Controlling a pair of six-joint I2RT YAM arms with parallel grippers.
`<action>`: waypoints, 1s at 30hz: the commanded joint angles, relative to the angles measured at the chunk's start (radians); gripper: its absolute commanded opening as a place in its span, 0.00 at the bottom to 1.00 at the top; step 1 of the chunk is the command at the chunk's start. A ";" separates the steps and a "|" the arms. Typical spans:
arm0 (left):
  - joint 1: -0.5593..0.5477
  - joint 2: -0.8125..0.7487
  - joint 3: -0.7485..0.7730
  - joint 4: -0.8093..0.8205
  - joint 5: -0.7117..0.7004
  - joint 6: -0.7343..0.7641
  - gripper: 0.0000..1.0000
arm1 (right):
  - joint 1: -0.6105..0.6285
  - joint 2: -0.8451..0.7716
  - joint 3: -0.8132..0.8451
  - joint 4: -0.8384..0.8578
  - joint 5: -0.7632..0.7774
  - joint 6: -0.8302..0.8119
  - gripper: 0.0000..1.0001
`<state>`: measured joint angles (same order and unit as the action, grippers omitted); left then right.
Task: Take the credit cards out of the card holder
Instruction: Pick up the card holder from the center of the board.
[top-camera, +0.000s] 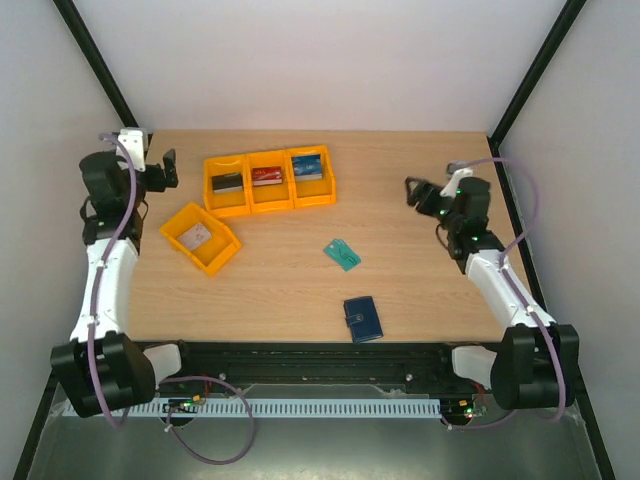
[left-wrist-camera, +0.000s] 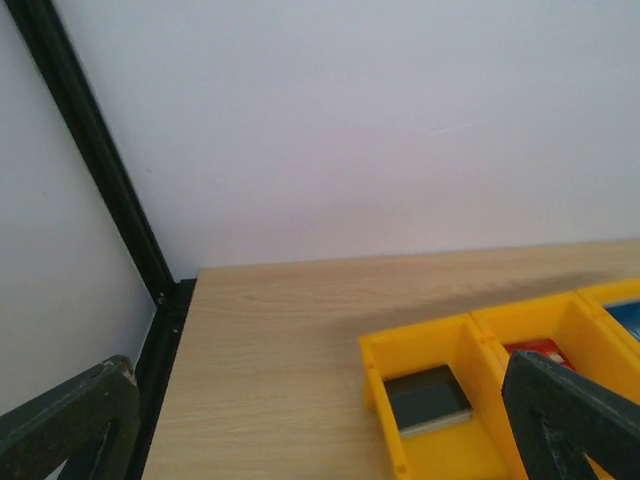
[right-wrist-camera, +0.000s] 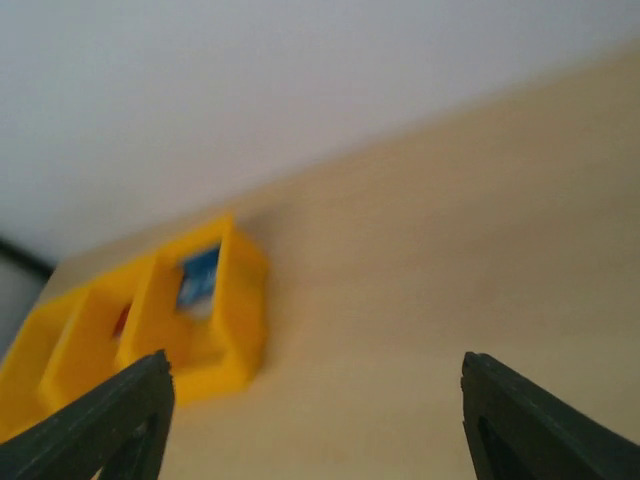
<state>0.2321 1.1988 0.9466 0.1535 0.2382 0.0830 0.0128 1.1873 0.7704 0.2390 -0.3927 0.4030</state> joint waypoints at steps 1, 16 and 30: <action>0.004 -0.058 0.150 -0.525 0.158 0.159 0.99 | 0.130 -0.010 -0.013 -0.458 -0.061 0.109 0.72; -0.011 -0.127 0.319 -0.992 0.642 0.179 0.99 | 0.621 -0.070 -0.150 -0.837 0.145 0.301 0.58; -0.054 -0.125 0.246 -0.938 0.690 0.068 0.99 | 0.670 -0.064 -0.415 -0.485 -0.060 0.459 0.36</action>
<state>0.1871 1.0821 1.2152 -0.7948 0.8940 0.1909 0.6746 1.1183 0.4225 -0.3584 -0.3809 0.7975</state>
